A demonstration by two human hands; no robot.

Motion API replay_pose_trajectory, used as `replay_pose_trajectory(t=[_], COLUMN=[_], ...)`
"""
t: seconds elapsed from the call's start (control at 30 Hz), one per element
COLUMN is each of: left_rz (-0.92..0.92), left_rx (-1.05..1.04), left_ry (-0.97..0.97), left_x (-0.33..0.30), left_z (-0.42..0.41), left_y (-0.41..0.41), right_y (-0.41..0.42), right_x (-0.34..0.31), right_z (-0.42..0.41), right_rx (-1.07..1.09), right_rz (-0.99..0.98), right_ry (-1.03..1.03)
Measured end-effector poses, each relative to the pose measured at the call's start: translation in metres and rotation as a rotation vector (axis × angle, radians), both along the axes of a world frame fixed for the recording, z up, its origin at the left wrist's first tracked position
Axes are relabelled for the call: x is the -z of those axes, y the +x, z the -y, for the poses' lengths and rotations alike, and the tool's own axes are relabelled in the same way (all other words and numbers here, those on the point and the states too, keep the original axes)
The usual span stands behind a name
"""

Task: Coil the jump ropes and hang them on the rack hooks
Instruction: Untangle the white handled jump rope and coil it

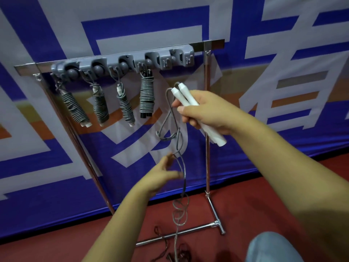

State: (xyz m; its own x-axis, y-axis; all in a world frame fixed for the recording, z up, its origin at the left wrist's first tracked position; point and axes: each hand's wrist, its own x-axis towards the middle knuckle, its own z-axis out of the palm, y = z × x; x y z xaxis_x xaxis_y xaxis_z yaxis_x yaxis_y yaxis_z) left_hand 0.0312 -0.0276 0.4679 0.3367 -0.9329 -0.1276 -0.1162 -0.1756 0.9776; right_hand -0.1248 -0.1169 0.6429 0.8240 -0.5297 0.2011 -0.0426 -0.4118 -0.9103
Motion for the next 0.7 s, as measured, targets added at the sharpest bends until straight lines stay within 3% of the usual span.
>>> replay_pose_trajectory(t=[0.1,0.23,0.33,0.4,0.5,0.6,0.7], left_rz=[-0.14,-0.049,0.254,0.355,0.282,0.206,0.279], left_rx=[-0.016,-0.11,-0.254,-0.279,-0.27,-0.303,-0.216], left_ry=[-0.186,-0.293,-0.078,0.112,0.294,0.394,0.491], left_x=[-0.034,-0.048,-0.009,0.03,0.062,0.069,0.066], left_z=[0.013,0.032,0.036,0.031,0.024,0.023,0.021], left_y=[-0.009,-0.027,-0.024,-0.017,-0.013,-0.01,0.0], right_y=[0.003,0.01,0.006,0.003,0.007,0.011,0.008], right_x=[-0.002,0.002,0.002,0.003,0.012,0.014,0.009], right_z=[-0.003,-0.006,-0.001,0.002,0.002,0.0,0.001], right_rx=[-0.054,-0.054,0.064,0.144,0.23,0.228,0.125], right_rz=[0.018,0.056,0.107,0.158,0.202,0.19,0.063], right_ry=[0.027,0.061,0.011,-0.003,-0.003,-0.149,-0.236])
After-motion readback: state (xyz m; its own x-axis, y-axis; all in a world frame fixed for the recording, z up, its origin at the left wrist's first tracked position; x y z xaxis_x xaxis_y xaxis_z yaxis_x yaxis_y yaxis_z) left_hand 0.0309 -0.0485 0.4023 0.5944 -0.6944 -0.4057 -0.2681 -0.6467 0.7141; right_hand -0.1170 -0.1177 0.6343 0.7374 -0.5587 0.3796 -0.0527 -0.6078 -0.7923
